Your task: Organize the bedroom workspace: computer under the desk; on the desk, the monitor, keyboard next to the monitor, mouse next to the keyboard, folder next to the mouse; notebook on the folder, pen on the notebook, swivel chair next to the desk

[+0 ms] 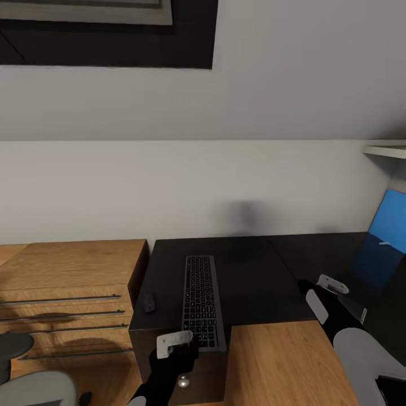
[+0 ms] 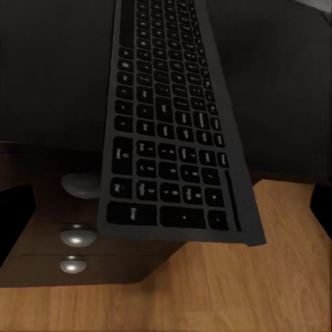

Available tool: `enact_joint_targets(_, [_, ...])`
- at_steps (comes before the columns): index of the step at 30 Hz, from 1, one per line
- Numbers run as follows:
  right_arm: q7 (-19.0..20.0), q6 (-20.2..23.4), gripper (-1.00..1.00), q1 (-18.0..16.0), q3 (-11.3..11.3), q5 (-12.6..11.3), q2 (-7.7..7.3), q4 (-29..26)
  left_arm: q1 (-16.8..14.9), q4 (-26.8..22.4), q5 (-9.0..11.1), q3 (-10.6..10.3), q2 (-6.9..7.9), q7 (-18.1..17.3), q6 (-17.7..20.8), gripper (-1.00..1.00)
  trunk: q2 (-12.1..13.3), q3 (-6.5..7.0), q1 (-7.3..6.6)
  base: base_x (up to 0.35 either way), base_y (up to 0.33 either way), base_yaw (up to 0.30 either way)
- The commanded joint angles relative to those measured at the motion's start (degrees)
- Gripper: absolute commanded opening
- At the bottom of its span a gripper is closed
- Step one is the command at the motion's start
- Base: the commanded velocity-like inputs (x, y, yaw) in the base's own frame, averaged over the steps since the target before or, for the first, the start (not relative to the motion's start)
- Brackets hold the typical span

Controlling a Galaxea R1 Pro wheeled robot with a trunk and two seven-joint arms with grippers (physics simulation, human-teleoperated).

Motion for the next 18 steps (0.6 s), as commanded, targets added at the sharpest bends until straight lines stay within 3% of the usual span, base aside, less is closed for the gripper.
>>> enact_joint_targets(1, [-0.3,0.3,1.0,0.0,0.0,-0.4,0.0,-0.1,-0.1,-0.1,0.5,0.0,-0.3,0.5,0.2,1.0,0.0,-0.06,0.01,0.0,0.0,0.0])
enact_joint_targets(6, [-0.2,0.3,1.0,0.0,0.0,-0.4,0.02,-0.1,-4.1,-0.1,0.5,0.1,-1.52,2.9,1.7,1.0,0.0,-0.06,0.01,0.0,0.0,0.0])
enact_joint_targets(9, [-0.2,0.3,1.0,0.0,0.0,-0.4,0.02,-0.2,-10.1,-0.1,1.1,0.2,-2.5,6.7,8.6,1.0,0.0,-0.06,0.01,0.0,0.0,0.0])
enact_joint_targets(10, [-0.2,0.3,1.0,0.0,0.0,-0.4,0.03,-0.2,-13.6,-0.1,2.3,0.2,-2.5,7.7,12.3,1.0,0.0,-0.06,0.01,0.0,0.0,0.0])
enact_joint_targets(13, [-0.1,0.2,1.0,0.0,0.0,-0.4,0.03,-0.1,-17.3,0.0,4.9,0.3,-2.5,8.2,15.1,1.0,0.0,-0.06,0.01,0.0,0.0,0.0])
enact_joint_targets(14, [0.0,0.2,1.0,0.0,0.0,-0.3,0.03,-0.1,-22.8,0.9,9.6,0.3,-2.5,8.9,18.2,1.0,0.0,-0.06,0.01,0.0,0.0,0.0])
enact_joint_targets(18, [0.0,0.1,1.0,0.0,0.0,-0.4,0.03,-0.1,-27.6,4.6,14.2,0.5,-2.5,10.3,20.3,1.0,0.0,-0.06,0.01,0.0,0.0,0.0])
